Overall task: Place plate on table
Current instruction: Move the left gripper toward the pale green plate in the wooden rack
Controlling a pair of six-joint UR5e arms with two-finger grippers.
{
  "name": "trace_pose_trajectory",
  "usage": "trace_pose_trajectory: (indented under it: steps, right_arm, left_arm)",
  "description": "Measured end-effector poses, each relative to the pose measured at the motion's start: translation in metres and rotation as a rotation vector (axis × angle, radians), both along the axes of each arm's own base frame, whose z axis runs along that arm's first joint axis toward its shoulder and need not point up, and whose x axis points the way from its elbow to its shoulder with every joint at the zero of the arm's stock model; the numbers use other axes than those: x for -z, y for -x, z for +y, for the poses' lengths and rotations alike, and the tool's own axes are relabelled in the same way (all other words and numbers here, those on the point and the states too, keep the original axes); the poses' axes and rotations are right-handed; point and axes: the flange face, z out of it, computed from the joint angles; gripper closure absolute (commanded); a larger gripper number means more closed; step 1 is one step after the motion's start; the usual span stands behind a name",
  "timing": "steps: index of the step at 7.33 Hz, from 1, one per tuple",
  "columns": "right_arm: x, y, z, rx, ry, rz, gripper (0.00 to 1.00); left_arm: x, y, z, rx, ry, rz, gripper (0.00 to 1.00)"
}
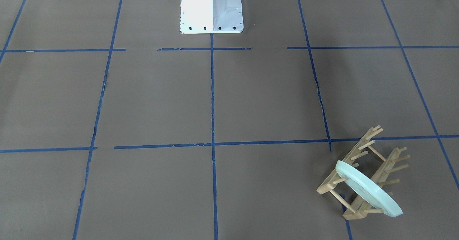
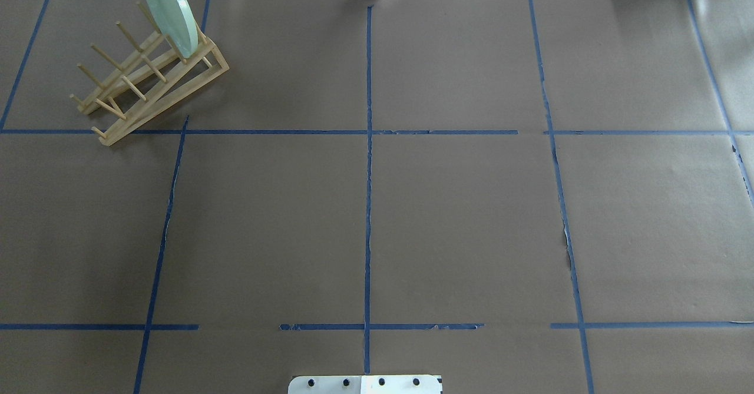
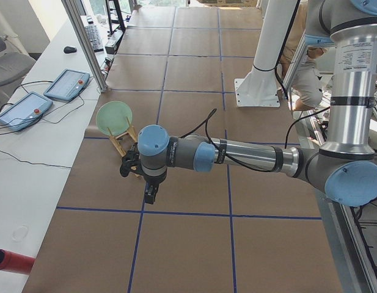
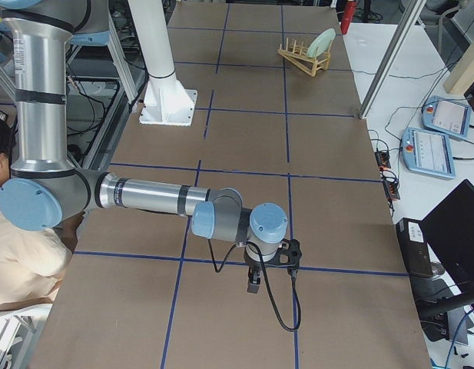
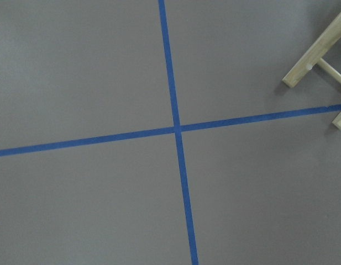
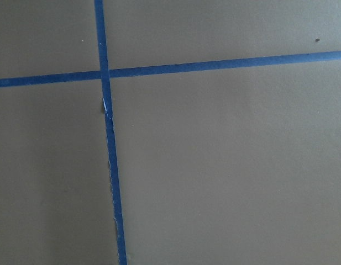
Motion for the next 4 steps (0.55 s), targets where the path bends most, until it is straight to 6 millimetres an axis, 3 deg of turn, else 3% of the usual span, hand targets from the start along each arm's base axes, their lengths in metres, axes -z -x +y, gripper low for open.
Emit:
trace_pose_trajectory:
  steps: [1, 3, 4]
  right_arm:
    - [0.0, 0.0, 0.0, 0.0, 0.0, 0.0, 0.0]
    - [0.0, 0.0, 0.0, 0.0, 0.0, 0.0, 0.0]
    - [0.0, 0.0, 0.0, 0.0, 0.001, 0.0, 0.0]
  left_arm:
    - [0.018, -0.01, -0.012, 0.001, 0.016, 0.11, 0.0]
    - [0.099, -0.042, -0.064, 0.05, 0.146, 0.325, 0.0]
    - [0.141, -0.075, -0.091, 0.042, 0.215, 0.373, 0.03]
